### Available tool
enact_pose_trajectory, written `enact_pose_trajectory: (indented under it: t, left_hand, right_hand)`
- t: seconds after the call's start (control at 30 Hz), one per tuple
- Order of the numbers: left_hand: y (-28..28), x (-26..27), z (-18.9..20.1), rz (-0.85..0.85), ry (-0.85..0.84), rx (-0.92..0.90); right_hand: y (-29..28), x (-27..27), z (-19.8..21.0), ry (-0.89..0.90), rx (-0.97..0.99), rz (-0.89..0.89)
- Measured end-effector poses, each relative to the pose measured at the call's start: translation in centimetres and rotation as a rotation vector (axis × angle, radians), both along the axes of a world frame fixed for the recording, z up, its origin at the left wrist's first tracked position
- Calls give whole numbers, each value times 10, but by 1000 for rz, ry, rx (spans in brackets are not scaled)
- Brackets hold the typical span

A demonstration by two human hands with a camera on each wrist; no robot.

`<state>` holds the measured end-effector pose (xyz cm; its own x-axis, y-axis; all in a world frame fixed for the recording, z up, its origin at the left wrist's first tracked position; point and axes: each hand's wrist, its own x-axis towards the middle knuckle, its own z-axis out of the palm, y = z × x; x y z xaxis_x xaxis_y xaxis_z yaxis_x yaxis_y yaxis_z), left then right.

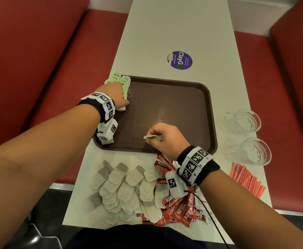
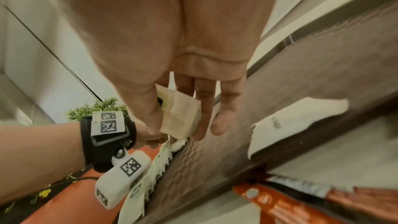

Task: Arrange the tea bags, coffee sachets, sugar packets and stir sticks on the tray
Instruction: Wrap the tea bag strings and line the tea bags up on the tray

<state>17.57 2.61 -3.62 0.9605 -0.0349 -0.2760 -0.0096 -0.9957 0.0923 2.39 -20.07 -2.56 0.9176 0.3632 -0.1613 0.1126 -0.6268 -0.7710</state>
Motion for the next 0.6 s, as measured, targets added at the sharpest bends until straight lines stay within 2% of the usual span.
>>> enact_pose_trajectory:
  t: [0.07,0.17,0.3,0.37,0.47,0.53,0.6]
  left_hand:
    - [0,-7,10,11,-36,-85]
    - [-8,-29,33,-95,-60,-388]
    - [-20,-78,63,-294,110,-678]
    - [-19,-92,63,-372,163,-696]
    - [-19,-102,53,-465,129,-678]
    - [-17,-105,48,-458,116,-701]
    - [-10,-105,46,-370,113,-708]
  right_hand:
    - [-2,2,-1,2,33,-12]
    - [-3,4,0,31,122,-79]
    - [-1,4,2,48,165,-119]
    - [2,5,2,37,170,-111]
    - [5,7,0,26,164,-88]
    - [8,5,0,30,136,-78]
    - [9,4,0,63,115,-75]
